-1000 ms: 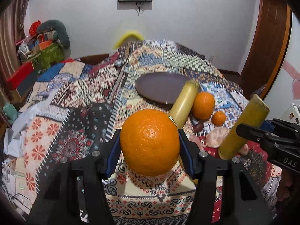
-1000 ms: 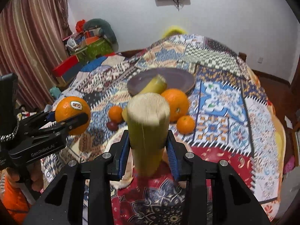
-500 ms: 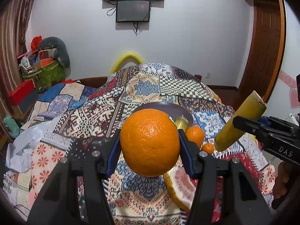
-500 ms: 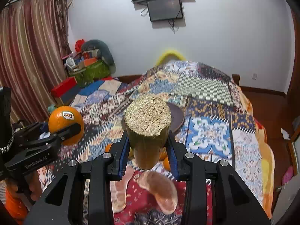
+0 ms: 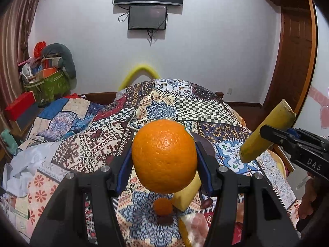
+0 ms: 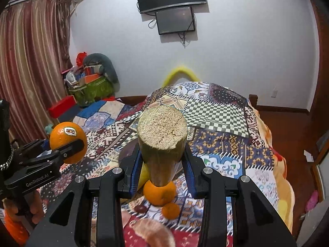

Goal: Organize fruits
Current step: 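Carry the orange and sugarcane to the dark plate and release both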

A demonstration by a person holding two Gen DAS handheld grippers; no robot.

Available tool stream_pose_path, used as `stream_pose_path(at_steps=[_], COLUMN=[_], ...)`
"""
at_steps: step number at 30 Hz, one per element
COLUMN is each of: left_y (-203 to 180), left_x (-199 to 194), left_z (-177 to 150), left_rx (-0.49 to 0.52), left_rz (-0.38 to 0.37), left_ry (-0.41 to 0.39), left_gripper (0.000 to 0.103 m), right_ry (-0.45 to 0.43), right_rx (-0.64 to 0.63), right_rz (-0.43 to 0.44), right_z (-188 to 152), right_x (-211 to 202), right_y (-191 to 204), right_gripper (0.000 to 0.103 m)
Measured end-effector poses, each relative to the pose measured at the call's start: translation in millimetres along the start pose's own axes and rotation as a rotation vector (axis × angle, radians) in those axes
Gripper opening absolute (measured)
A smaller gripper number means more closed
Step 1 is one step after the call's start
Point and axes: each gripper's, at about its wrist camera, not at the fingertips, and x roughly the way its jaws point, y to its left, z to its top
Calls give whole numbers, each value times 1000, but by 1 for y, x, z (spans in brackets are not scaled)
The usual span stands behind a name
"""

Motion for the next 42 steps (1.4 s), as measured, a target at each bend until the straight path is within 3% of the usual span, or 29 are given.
stream_pose_path(at_steps=[18, 31, 42], left_y=[17, 26, 31], left_x=[88, 144, 181], left_z=[12, 10, 6], left_rx=[-31, -28, -4], left_rz=[2, 3, 4], left_ry=[92, 187, 267], left_gripper=[57, 57, 57], right_ry=[79, 221, 289], right_rx=[-57, -115, -135], right_rz=[-52, 25, 67], right_z=[13, 14, 17], right_x=[72, 127, 159], right_y=[-21, -27, -31], right_gripper=[34, 34, 34])
